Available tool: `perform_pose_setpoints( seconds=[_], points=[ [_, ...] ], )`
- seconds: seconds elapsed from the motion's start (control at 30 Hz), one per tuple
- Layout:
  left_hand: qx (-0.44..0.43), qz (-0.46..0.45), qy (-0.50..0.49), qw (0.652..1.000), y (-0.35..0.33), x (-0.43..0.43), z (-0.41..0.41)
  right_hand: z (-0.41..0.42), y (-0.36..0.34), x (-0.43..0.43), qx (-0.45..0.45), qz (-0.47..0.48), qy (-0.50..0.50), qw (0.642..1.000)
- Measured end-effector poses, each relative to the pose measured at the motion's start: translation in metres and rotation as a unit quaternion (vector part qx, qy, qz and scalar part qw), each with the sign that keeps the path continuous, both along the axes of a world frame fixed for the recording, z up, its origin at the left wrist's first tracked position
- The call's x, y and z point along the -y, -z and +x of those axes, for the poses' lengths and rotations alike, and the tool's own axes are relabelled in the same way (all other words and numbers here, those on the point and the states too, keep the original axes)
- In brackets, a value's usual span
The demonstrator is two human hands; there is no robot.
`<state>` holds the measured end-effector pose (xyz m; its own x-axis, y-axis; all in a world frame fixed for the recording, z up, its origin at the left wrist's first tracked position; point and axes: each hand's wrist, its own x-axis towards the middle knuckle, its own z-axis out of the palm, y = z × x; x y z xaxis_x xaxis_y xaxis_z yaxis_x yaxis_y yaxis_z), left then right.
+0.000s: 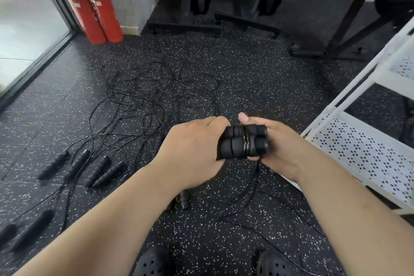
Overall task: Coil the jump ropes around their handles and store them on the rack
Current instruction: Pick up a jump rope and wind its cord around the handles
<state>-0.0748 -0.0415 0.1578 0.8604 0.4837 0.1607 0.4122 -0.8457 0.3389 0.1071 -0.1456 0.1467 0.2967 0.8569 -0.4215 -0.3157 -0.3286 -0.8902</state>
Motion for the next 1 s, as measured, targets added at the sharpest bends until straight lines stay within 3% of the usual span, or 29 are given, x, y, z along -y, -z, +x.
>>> perform_pose_setpoints(
  seconds=[0.13, 0.27, 0.37, 0.43, 0.57, 0.77, 0.87, 1.0],
  points=[
    [-0.007, -0.012, -0.079, 0.997, 0.003, -0.006, 0.002, -0.028, 0.012, -0.007, 0.054, -0.073, 0.062, 0.994],
    [-0.055, 0.000, -0.156, 0.986, 0.010, -0.015, 0.001, -0.048, 0.020, -0.008, 0.210, -0.090, 0.001, 0.973],
    [-0.100, 0.015, -0.187, 0.977, 0.017, -0.021, -0.002, -0.059, 0.015, -0.005, 0.359, -0.105, -0.085, 0.924],
    [-0.123, 0.021, -0.196, 0.973, 0.021, -0.024, -0.004, -0.067, 0.008, 0.000, 0.412, -0.105, -0.148, 0.893],
    [-0.179, 0.011, -0.194, 0.965, 0.028, -0.025, -0.005, -0.074, -0.006, 0.017, 0.582, -0.122, -0.223, 0.772],
    [-0.215, 0.011, -0.173, 0.961, 0.036, -0.018, 0.001, -0.061, -0.040, 0.028, 0.683, -0.107, -0.223, 0.687],
    [-0.220, 0.023, -0.123, 0.967, 0.037, -0.007, 0.006, -0.036, -0.039, 0.026, 0.693, -0.041, -0.169, 0.700],
    [-0.214, 0.023, -0.031, 0.976, 0.039, 0.008, 0.013, -0.006, -0.034, 0.025, 0.616, -0.007, -0.137, 0.775]
  ],
)
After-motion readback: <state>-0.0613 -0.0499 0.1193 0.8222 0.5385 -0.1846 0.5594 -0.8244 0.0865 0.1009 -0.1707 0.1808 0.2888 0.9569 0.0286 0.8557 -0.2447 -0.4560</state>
